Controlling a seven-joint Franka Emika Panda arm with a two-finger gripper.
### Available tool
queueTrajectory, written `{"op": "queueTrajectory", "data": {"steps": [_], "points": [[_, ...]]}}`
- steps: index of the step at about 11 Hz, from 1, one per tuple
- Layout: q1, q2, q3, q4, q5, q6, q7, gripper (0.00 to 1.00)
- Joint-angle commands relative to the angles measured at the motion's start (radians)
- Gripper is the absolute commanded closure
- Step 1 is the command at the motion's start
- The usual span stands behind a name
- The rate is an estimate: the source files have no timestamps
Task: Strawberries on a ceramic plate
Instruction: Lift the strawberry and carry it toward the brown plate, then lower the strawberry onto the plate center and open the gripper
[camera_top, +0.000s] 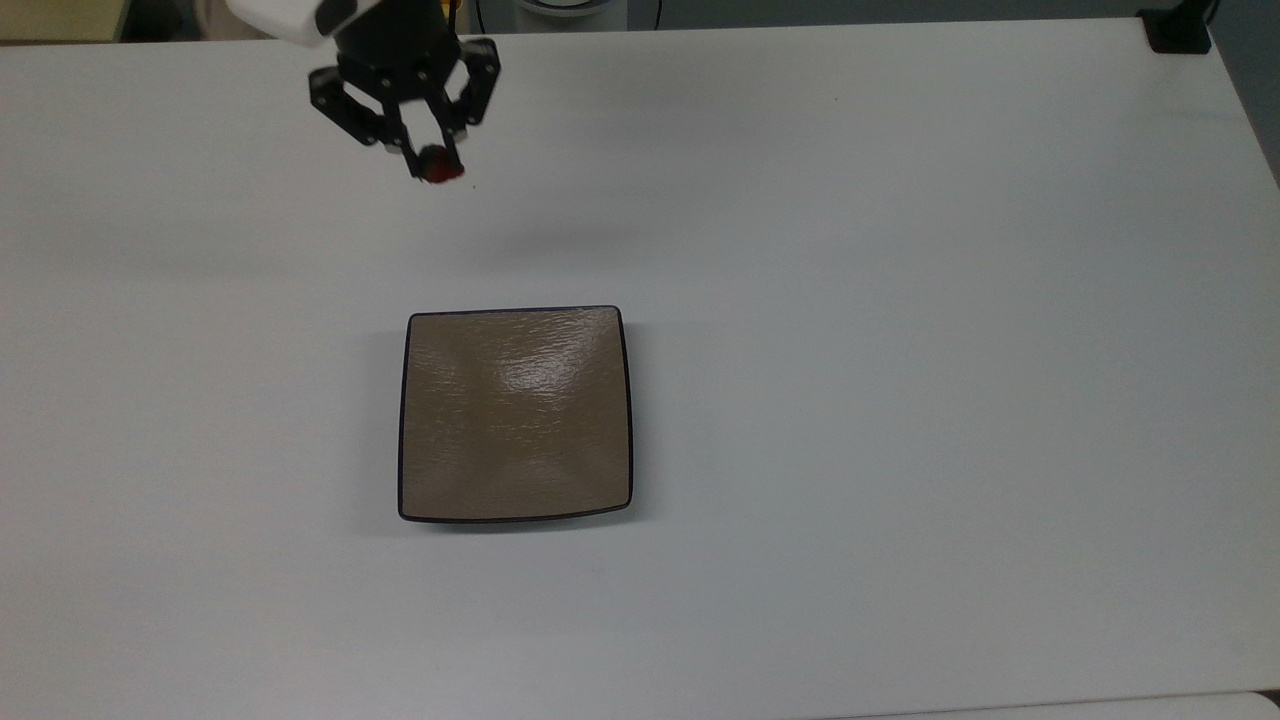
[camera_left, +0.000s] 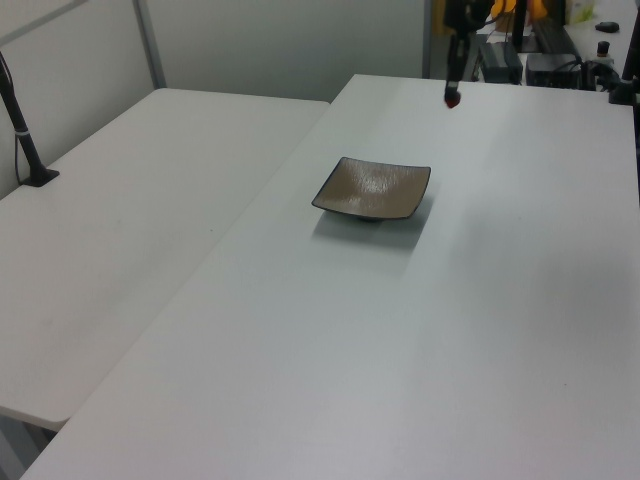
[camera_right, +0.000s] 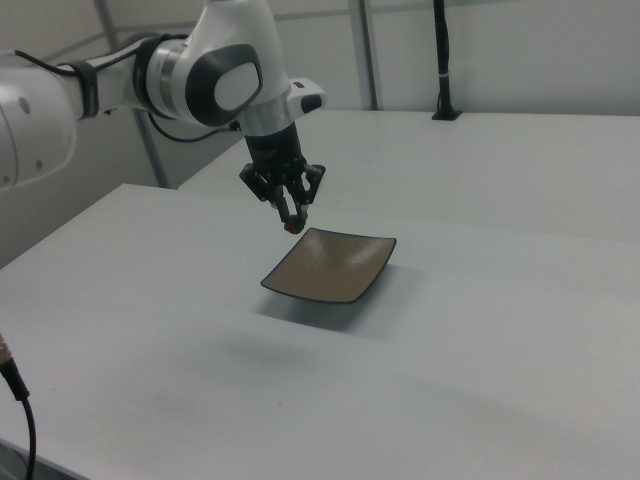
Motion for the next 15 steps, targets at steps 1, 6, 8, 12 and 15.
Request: {"op": "queueTrajectory", "data": {"steps": [1,6,8,12,15], "points": [[0.01,0.074,0.022,0.013,0.017,0.137,0.069,1.0],[0.027,0.212,0.025,0.011,0.058,0.384,0.069,1.0],[0.032,0.252,0.025,0.011,0.058,0.453,0.069,1.0],[0.061,0.349,0.025,0.011,0.057,0.602,0.069,1.0],[0.066,0.381,0.025,0.005,0.055,0.622,0.066,0.95]]}}
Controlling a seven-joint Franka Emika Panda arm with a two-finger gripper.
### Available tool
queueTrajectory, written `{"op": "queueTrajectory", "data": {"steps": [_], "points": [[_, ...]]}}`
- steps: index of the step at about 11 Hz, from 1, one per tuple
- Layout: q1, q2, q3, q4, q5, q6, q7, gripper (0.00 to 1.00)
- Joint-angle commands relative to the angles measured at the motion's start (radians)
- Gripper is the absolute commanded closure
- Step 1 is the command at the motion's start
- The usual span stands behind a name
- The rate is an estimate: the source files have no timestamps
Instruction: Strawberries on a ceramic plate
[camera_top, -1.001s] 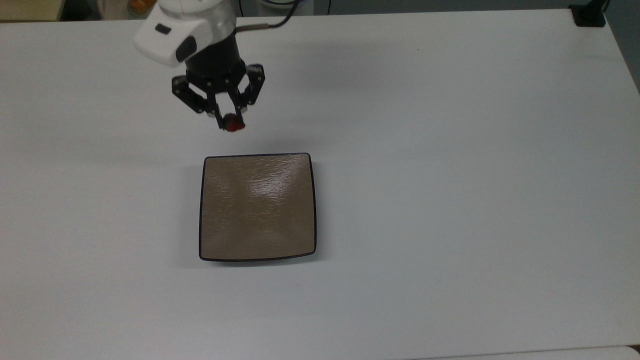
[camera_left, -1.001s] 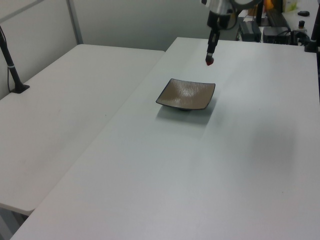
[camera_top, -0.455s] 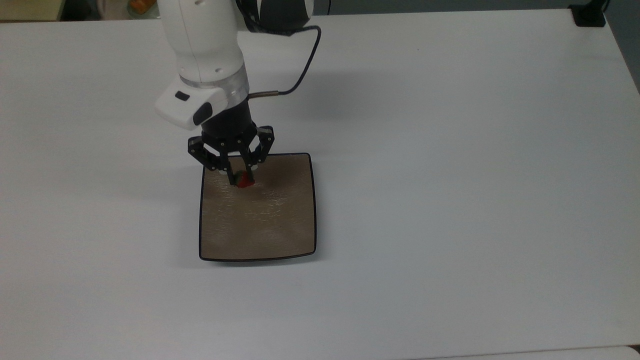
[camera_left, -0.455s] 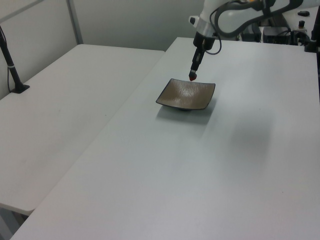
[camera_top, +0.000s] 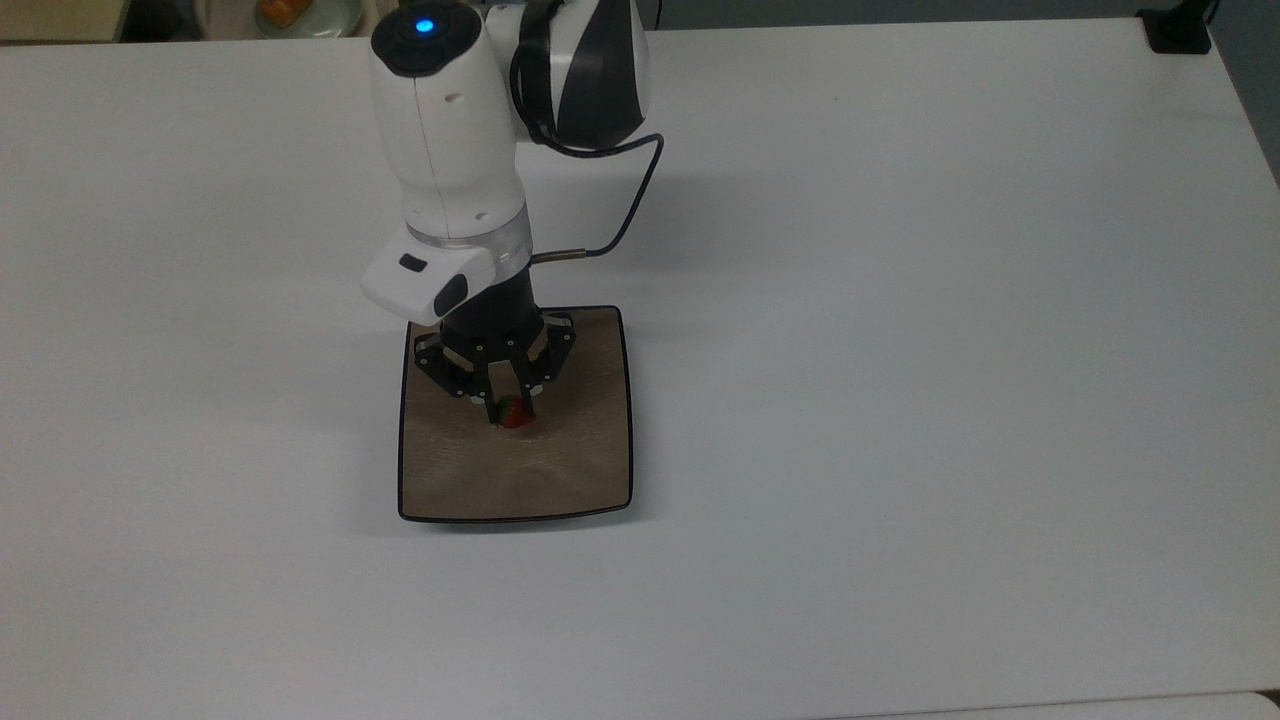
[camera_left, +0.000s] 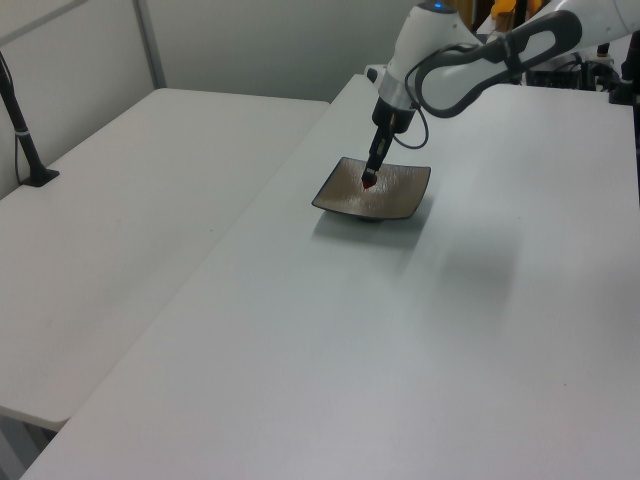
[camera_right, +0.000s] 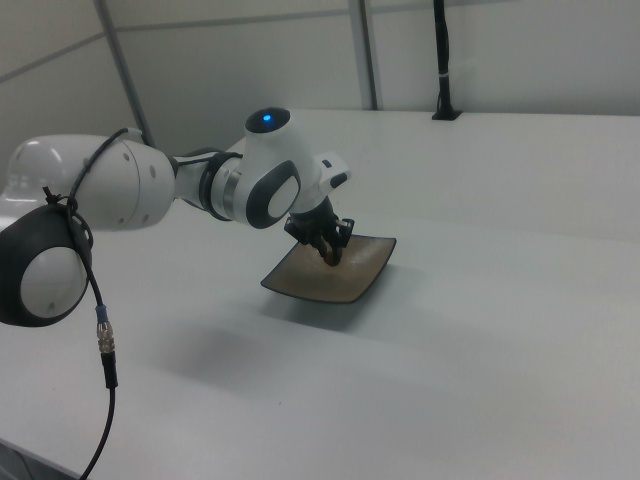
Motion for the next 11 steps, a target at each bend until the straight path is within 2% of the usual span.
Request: {"op": "queueTrajectory", "data": {"steps": [1,3,4,6,9,11], "points": [[0.013,0.023,-0.007,0.004,0.013,0.021,0.008,0.83],[0.013,0.02,-0.007,0.004,0.013,0.022,0.01,0.2],[0.015,0.019,-0.007,0.002,0.004,0.022,0.002,0.0],[0.016,0.006,-0.009,-0.001,-0.004,0.015,0.007,0.0],[0.016,-0.066,-0.007,-0.018,-0.004,-0.021,0.008,0.0],[0.012,-0.159,-0.009,-0.016,-0.004,-0.206,0.01,0.0]]}}
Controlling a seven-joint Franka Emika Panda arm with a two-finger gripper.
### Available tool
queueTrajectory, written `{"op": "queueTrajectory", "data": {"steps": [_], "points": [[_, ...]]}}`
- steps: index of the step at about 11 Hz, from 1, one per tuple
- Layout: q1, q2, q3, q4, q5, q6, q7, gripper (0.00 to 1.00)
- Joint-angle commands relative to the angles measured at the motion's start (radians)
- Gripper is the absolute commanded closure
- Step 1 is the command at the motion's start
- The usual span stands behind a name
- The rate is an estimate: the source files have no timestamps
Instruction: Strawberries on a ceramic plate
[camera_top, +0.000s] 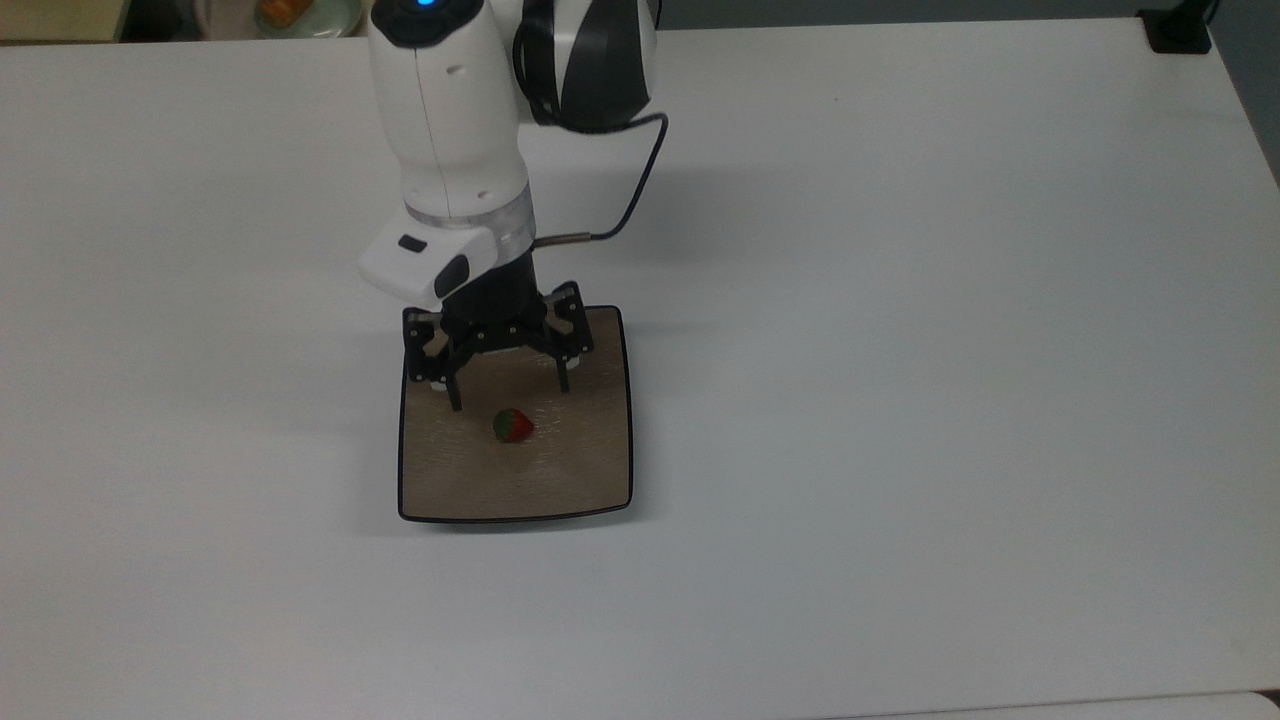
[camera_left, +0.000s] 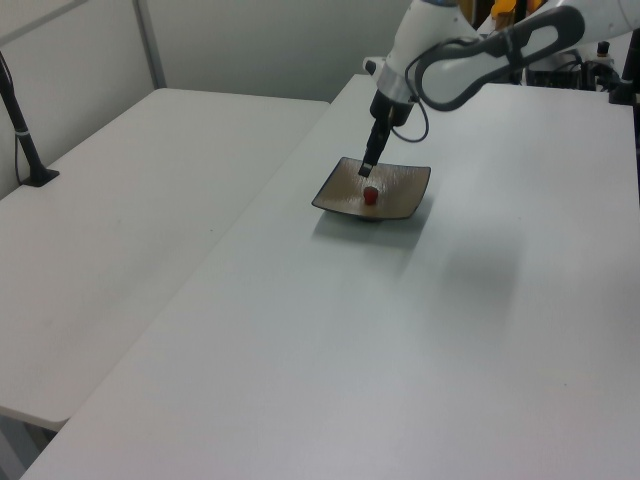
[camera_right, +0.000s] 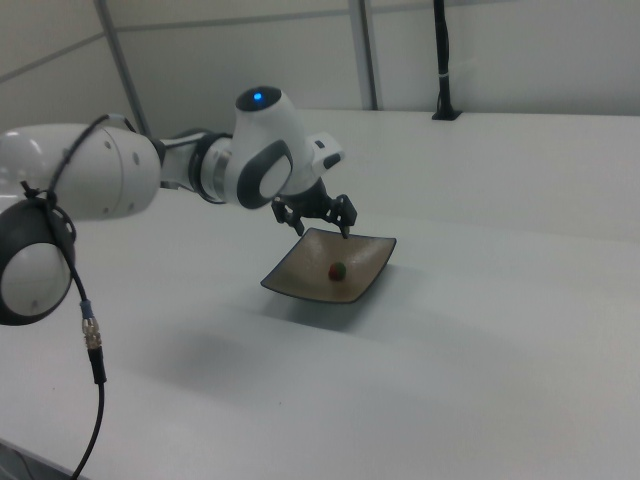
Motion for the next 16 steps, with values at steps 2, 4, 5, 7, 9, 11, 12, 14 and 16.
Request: {"op": "queueTrajectory", "data": {"steps": [2,4,5,7,9,11,12,14,16], "points": [[0.002,-0.231,-0.009,-0.028,-0.003,-0.369,0.045,0.0],[0.0,-0.319,-0.009,-0.025,-0.003,-0.52,0.126,0.0],[0.0,-0.356,-0.01,-0.023,-0.004,-0.584,0.16,0.0],[-0.001,-0.429,-0.01,-0.025,-0.041,-0.705,0.203,0.0],[0.002,-0.494,-0.01,-0.031,-0.07,-0.807,0.234,0.0],[0.018,-0.545,-0.01,-0.078,-0.07,-0.812,0.258,0.0],[0.044,-0.552,-0.015,-0.093,-0.07,-0.804,0.29,0.0],[0.071,-0.553,-0.015,-0.1,-0.07,-0.766,0.329,0.0],[0.097,-0.551,-0.015,-0.136,-0.07,-0.677,0.333,0.0]]}}
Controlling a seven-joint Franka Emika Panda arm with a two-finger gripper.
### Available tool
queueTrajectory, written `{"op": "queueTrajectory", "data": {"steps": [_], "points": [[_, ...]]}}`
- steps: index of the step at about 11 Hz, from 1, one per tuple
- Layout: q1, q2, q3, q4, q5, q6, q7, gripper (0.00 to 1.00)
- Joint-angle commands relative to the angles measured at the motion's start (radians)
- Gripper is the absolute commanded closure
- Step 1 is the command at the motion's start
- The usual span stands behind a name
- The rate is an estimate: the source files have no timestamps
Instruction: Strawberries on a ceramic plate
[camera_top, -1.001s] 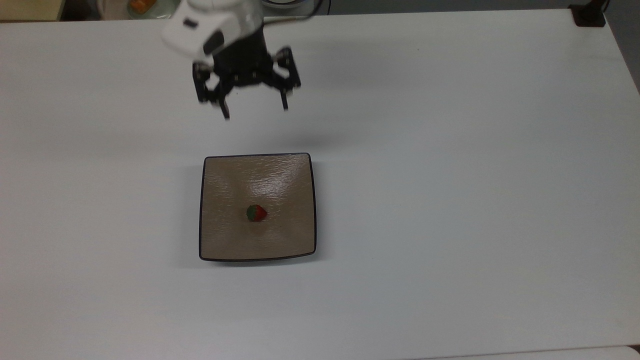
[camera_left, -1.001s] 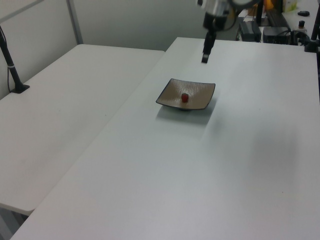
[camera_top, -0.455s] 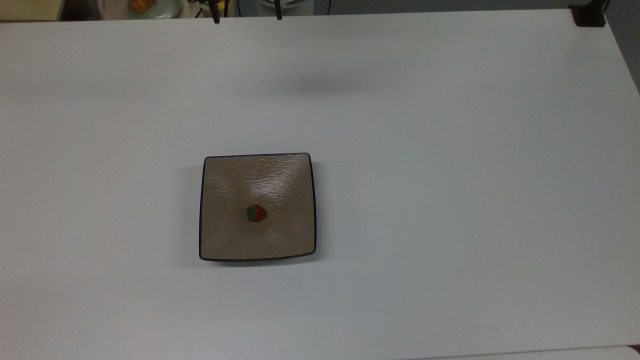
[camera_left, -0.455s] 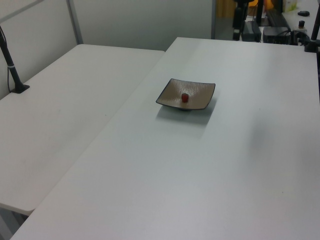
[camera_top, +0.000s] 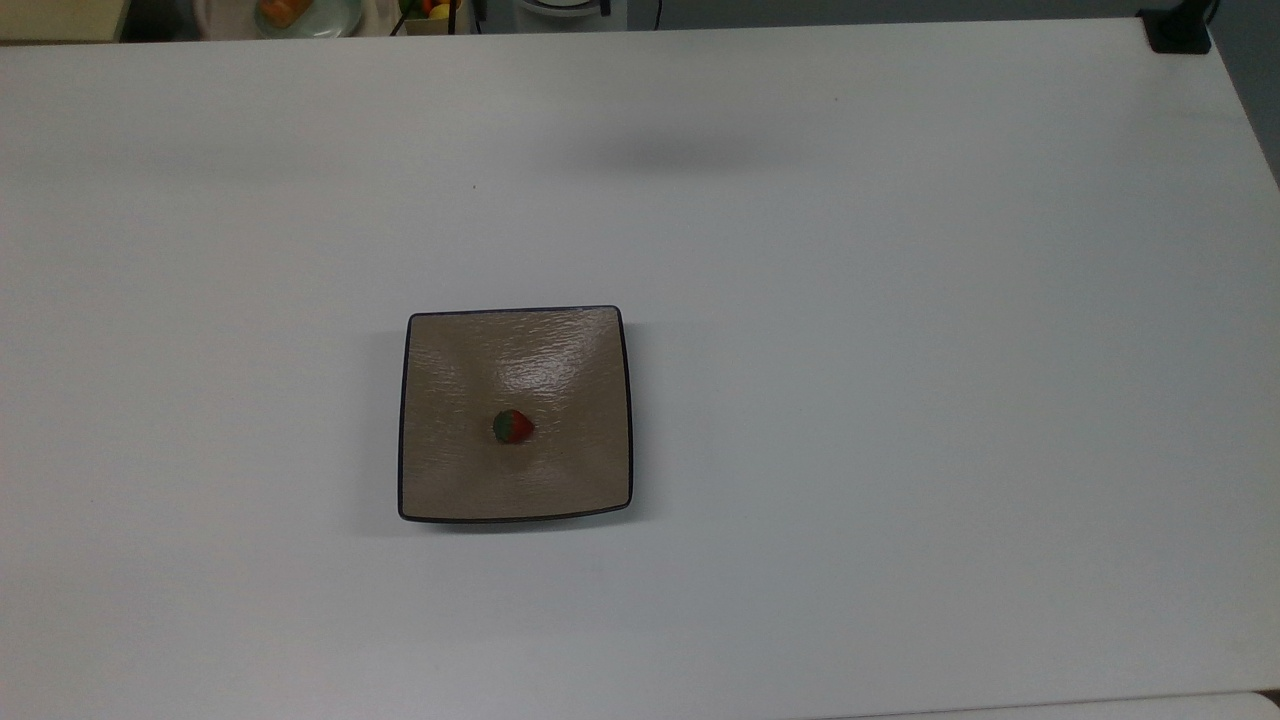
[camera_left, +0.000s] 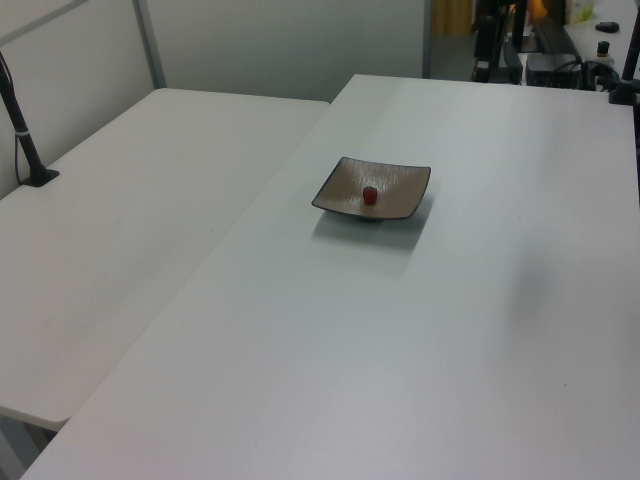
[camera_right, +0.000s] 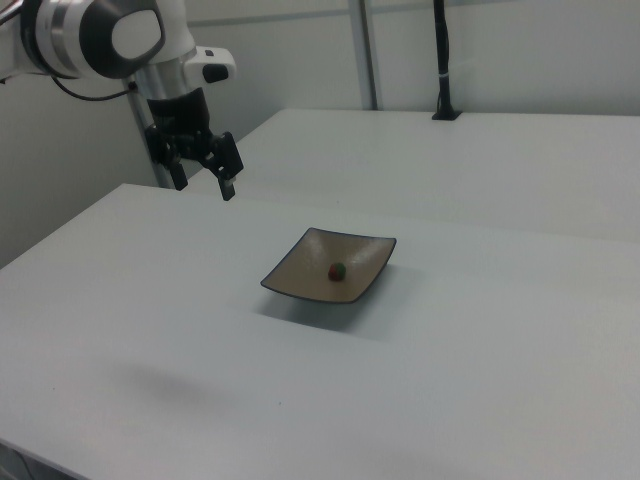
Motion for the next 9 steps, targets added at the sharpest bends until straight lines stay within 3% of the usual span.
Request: {"op": "queueTrajectory", "data": {"steps": [1,9], "points": [[0.031,-0.023,-0.012,-0.061,-0.016,0.107,0.015,0.0],[0.035,-0.015,-0.012,-0.055,-0.019,0.107,0.007,0.0]]}}
